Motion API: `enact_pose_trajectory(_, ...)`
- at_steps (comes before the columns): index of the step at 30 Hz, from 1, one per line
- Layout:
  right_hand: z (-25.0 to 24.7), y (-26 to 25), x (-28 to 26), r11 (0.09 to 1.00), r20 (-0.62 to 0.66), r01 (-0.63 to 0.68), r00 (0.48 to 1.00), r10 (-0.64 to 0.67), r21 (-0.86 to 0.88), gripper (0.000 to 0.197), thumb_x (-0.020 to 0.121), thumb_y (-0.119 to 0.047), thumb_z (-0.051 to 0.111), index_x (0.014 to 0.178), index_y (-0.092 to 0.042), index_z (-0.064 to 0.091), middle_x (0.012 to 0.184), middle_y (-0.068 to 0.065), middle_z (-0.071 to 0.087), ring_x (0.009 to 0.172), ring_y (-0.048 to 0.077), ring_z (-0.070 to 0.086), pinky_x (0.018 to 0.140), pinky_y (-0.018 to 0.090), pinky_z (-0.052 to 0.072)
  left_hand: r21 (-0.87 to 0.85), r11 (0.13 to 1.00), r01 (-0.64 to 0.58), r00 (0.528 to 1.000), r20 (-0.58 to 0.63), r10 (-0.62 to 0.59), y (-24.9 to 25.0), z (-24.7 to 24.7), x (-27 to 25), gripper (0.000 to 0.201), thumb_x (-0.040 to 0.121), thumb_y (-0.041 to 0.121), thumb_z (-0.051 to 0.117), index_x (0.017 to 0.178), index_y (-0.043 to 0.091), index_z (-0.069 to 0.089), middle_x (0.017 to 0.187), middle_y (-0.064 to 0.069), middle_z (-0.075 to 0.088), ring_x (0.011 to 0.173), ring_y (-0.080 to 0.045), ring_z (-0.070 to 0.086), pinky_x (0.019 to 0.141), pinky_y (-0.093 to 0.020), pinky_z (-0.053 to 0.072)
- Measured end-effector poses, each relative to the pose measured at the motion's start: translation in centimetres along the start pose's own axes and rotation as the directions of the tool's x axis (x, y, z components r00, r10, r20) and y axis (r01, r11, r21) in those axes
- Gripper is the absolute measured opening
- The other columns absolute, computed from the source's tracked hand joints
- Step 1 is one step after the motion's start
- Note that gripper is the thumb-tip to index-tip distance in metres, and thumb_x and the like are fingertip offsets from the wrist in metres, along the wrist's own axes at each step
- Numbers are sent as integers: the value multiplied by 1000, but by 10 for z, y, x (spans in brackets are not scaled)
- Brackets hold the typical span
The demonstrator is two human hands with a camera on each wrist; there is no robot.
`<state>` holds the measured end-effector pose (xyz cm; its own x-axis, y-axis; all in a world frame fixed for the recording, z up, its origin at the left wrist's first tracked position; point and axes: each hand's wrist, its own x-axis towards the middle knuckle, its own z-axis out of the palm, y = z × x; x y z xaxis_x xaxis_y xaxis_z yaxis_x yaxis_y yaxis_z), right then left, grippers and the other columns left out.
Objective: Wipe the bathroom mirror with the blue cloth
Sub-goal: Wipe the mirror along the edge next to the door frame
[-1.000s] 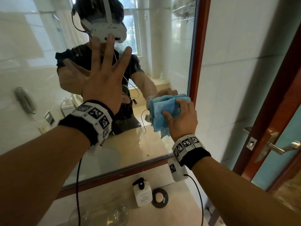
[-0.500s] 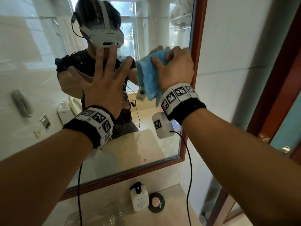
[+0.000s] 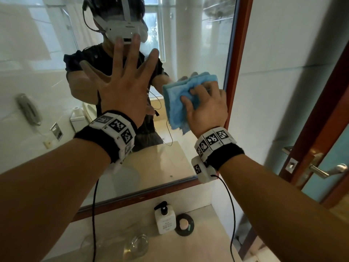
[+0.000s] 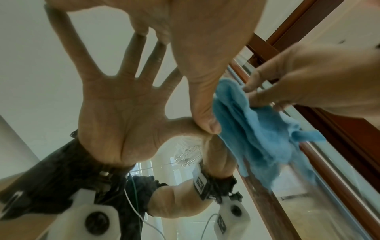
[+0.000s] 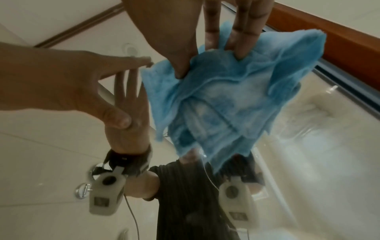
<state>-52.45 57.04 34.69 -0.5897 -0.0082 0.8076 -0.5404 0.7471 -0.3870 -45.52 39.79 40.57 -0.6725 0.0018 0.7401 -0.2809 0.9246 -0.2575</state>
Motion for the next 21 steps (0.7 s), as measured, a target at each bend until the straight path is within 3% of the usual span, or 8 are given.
enact_pose_trajectory(3, 10, 9, -18, 999, 0, -34, 999, 34, -15, 35, 89, -51, 58, 103, -19, 63, 118, 4, 56, 101, 28, 51, 62, 26, 34, 14, 1000, 7, 1000, 20, -7, 1, -1, -1, 131, 52, 68, 81, 154, 39, 3, 165, -3, -6, 151, -32, -3, 95, -85, 12)
enact_pose_trajectory(6, 17, 18, -35, 995, 51, -96, 994, 97, -22, 36, 90, -52, 56, 102, -18, 62, 120, 4, 54, 103, 27, 49, 63, 26, 34, 22, 1000, 5, 1000, 3, -5, 2, -1, -3, 131, 52, 69, 79, 154, 39, 2, 165, -4, -5, 151, -32, -2, 96, -85, 12)
enact_pose_trajectory(12, 35, 43, -68, 989, 79, -147, 986, 145, 12, 34, 88, -50, 59, 96, -16, 64, 115, 5, 55, 96, 27, 50, 67, 26, 35, 10, 1000, 7, 1000, 25, -7, 2, 3, -12, 130, 54, 63, 81, 155, 39, 3, 165, -5, -4, 151, -32, -1, 97, -84, 13)
enact_pose_trajectory(15, 47, 61, -92, 976, 137, -215, 968, 211, 14, 33, 89, -49, 59, 96, -17, 63, 115, 3, 53, 94, 25, 50, 67, 29, 43, -12, 1000, 11, 998, 63, -10, 8, 5, -23, 127, 57, 53, 86, 155, 38, 7, 165, -6, -7, 151, -34, -3, 98, -82, 15)
enact_pose_trajectory(17, 53, 72, -110, 958, 180, -285, 944, 275, 31, 31, 89, -47, 59, 97, -17, 63, 115, 3, 51, 96, 21, 49, 73, 31, 48, -17, 1000, 23, 995, 98, -21, 17, 9, -35, 125, 60, 47, 87, 156, 38, 8, 164, -7, -9, 151, -35, -5, 98, -80, 21)
enact_pose_trajectory(21, 57, 80, -126, 929, 185, -359, 923, 338, 92, 28, 87, -40, 65, 97, -14, 64, 115, 5, 52, 98, 19, 48, 77, 26, 39, 11, 1000, 26, 988, 149, -27, 30, 26, -59, 128, 59, 43, 89, 155, 41, 4, 164, -9, -12, 150, -36, -7, 97, -80, 22)
